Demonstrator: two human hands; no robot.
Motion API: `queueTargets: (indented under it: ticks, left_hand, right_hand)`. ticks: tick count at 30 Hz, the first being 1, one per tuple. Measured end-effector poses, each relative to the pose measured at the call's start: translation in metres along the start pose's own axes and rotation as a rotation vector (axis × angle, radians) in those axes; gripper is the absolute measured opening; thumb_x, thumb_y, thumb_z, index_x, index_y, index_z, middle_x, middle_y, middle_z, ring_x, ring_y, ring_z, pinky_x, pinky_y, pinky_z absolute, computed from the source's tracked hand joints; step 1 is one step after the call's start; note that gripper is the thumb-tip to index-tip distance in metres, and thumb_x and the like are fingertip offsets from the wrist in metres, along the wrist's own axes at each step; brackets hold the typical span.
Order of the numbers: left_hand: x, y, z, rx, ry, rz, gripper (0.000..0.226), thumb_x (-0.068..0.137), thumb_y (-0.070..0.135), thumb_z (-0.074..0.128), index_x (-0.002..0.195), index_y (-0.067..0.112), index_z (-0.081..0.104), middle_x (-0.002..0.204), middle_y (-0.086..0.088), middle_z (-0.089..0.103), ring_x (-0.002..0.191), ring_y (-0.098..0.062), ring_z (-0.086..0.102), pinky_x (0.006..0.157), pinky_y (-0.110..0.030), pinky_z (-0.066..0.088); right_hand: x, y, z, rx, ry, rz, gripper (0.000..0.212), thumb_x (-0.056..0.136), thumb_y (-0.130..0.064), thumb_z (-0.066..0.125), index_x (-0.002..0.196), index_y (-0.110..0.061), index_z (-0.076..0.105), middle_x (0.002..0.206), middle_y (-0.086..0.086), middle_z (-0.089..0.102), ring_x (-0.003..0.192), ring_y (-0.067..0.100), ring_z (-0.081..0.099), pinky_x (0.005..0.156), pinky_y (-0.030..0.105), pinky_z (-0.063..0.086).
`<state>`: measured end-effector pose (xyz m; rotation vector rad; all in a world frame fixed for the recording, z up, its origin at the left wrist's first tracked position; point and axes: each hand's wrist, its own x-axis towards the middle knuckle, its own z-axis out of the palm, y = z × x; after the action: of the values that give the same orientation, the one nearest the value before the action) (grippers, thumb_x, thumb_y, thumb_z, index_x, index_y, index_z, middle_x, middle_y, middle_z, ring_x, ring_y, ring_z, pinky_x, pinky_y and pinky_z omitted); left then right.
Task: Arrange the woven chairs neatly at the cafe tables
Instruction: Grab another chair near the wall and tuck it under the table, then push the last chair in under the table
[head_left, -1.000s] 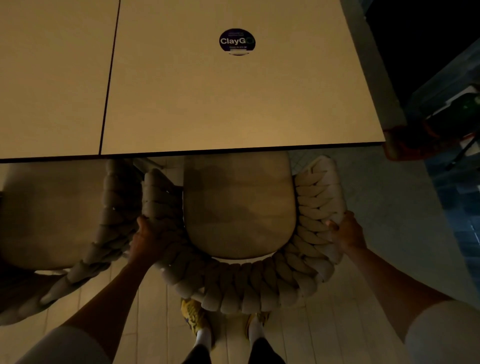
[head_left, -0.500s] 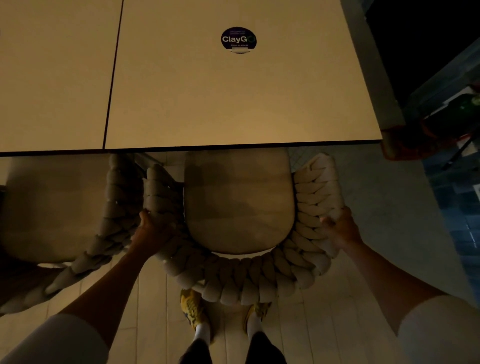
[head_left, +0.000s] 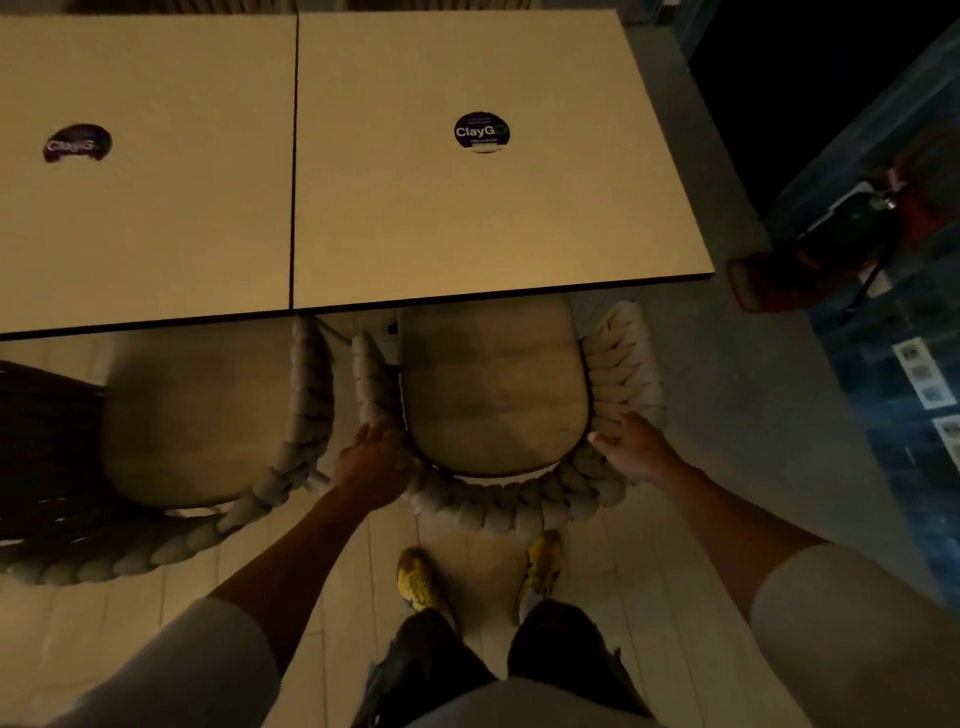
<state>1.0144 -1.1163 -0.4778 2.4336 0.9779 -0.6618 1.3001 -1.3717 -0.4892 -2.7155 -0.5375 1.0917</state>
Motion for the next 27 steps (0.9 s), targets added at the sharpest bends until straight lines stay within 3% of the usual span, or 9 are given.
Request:
queueTargets:
  ticks: [2, 4, 6, 8, 10, 13, 16, 20, 27]
  left_hand:
    - [-0.014, -0.001, -0.005, -0.009, -0.018, 0.039, 0.049, 0.101, 0.050, 0.046, 0.142, 0.026, 0.052, 0.148, -0.003, 0.044, 0.138, -0.028, 0.040, 0.105, -0.044, 0.045]
    - [-0.018, -0.005, -0.003, 0.041, -0.050, 0.076, 0.051, 0.096, 0.059, 0.042, 0.135, 0.030, 0.055, 0.141, -0.001, 0.049, 0.132, -0.027, 0.046, 0.099, -0.042, 0.047]
    - [-0.022, -0.009, 0.005, 0.037, -0.070, 0.089, 0.055, 0.091, 0.066, 0.038, 0.129, 0.032, 0.058, 0.134, 0.002, 0.053, 0.126, -0.025, 0.051, 0.096, -0.042, 0.048]
    - [-0.032, -0.010, 0.010, 0.004, -0.070, 0.062, 0.059, 0.091, 0.068, 0.040, 0.135, 0.031, 0.056, 0.138, 0.002, 0.055, 0.127, -0.025, 0.053, 0.100, -0.043, 0.047]
    - [-0.048, -0.010, 0.016, -0.023, -0.042, 0.041, 0.061, 0.092, 0.067, 0.044, 0.141, 0.031, 0.052, 0.142, 0.001, 0.056, 0.129, -0.025, 0.052, 0.105, -0.044, 0.046]
    - [-0.065, -0.017, 0.030, -0.044, -0.024, 0.021, 0.064, 0.093, 0.071, 0.039, 0.143, 0.034, 0.049, 0.147, 0.004, 0.053, 0.135, -0.025, 0.048, 0.108, -0.045, 0.044]
    - [-0.084, -0.028, 0.040, -0.083, 0.013, -0.040, 0.066, 0.094, 0.073, 0.036, 0.143, 0.032, 0.052, 0.149, 0.004, 0.052, 0.140, -0.025, 0.043, 0.113, -0.048, 0.039]
    - [-0.120, -0.041, 0.056, -0.135, 0.091, -0.145, 0.069, 0.094, 0.073, 0.034, 0.144, 0.030, 0.051, 0.149, 0.002, 0.052, 0.141, -0.026, 0.042, 0.113, -0.048, 0.039]
    - [-0.203, -0.067, 0.090, -0.254, 0.217, -0.354, 0.068, 0.097, 0.070, 0.036, 0.148, 0.027, 0.047, 0.158, 0.002, 0.042, 0.148, -0.026, 0.034, 0.118, -0.051, 0.031]
  right_hand:
    - [-0.028, -0.009, 0.008, -0.002, -0.028, -0.025, 0.070, 0.094, -0.057, 0.058, 0.145, -0.010, 0.048, 0.149, 0.014, 0.048, 0.136, 0.034, 0.047, 0.108, 0.042, 0.043]
    - [-0.043, -0.010, 0.019, -0.026, -0.038, -0.016, 0.088, 0.082, -0.078, 0.048, 0.144, -0.015, 0.050, 0.150, 0.012, 0.049, 0.135, 0.031, 0.048, 0.107, 0.044, 0.044]
    - [-0.059, -0.013, 0.028, -0.057, -0.047, -0.016, 0.084, 0.085, -0.077, 0.048, 0.144, -0.017, 0.050, 0.150, 0.010, 0.049, 0.135, 0.031, 0.048, 0.107, 0.045, 0.044]
    - [-0.073, -0.019, 0.032, -0.122, -0.043, -0.054, 0.066, 0.095, -0.062, 0.054, 0.143, -0.016, 0.053, 0.147, 0.009, 0.050, 0.136, 0.032, 0.046, 0.106, 0.041, 0.043]
    - [-0.081, -0.027, 0.033, -0.159, -0.047, -0.100, 0.060, 0.095, -0.062, 0.055, 0.135, -0.019, 0.060, 0.139, 0.007, 0.057, 0.131, 0.031, 0.051, 0.100, 0.037, 0.044]
    - [-0.080, -0.039, 0.034, -0.236, -0.082, -0.142, 0.062, 0.092, -0.067, 0.051, 0.126, -0.018, 0.066, 0.129, 0.007, 0.062, 0.119, 0.029, 0.059, 0.097, 0.039, 0.050]
    - [-0.074, -0.052, 0.034, -0.323, -0.113, -0.226, 0.070, 0.088, -0.076, 0.042, 0.116, -0.016, 0.065, 0.124, 0.011, 0.061, 0.120, 0.034, 0.058, 0.095, 0.040, 0.049]
    - [-0.064, -0.062, 0.045, -0.396, -0.116, -0.323, 0.087, 0.086, -0.076, 0.048, 0.151, -0.019, 0.042, 0.154, 0.008, 0.045, 0.139, 0.031, 0.045, 0.111, 0.046, 0.041]
    - [-0.090, -0.110, 0.086, -0.530, -0.197, -0.482, 0.097, 0.084, -0.077, 0.049, 0.159, -0.022, 0.025, 0.162, 0.008, 0.034, 0.145, 0.033, 0.038, 0.116, 0.050, 0.035]
